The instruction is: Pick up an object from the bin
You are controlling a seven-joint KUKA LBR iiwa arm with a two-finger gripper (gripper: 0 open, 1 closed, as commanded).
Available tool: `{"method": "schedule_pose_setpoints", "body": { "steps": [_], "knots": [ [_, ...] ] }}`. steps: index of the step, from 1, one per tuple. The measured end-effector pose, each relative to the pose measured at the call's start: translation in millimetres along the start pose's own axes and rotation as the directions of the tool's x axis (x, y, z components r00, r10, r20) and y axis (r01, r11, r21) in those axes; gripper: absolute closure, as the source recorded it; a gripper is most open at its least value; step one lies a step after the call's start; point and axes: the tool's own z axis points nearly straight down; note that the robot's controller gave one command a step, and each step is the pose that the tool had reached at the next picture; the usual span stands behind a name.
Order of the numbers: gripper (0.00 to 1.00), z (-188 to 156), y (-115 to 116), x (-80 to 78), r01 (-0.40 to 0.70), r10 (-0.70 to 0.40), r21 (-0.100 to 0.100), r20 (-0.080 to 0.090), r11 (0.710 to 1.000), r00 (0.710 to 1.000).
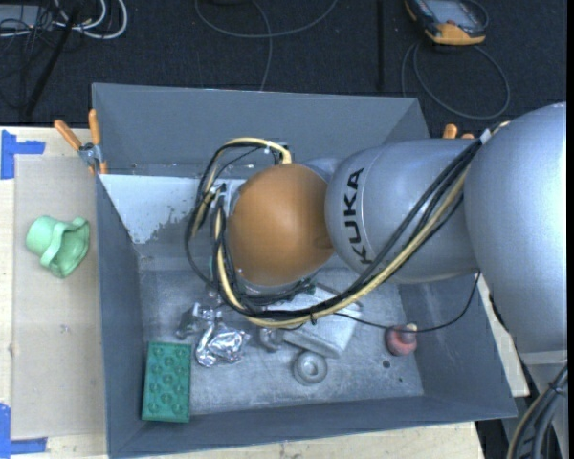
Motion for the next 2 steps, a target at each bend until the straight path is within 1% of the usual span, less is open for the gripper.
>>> {"method": "schedule_pose_setpoints", "body": {
  "steps": [1, 2],
  "knots": [
    [1.0, -4.2, -2.7, -1.3, -0.005, 0.004, 0.007, 0.005, 1.0, 1.0],
    [1.0, -88.3, 3.1, -11.4, -0.027, 0.027, 0.008, 0.005, 1.0, 1.0]
  ]
}}
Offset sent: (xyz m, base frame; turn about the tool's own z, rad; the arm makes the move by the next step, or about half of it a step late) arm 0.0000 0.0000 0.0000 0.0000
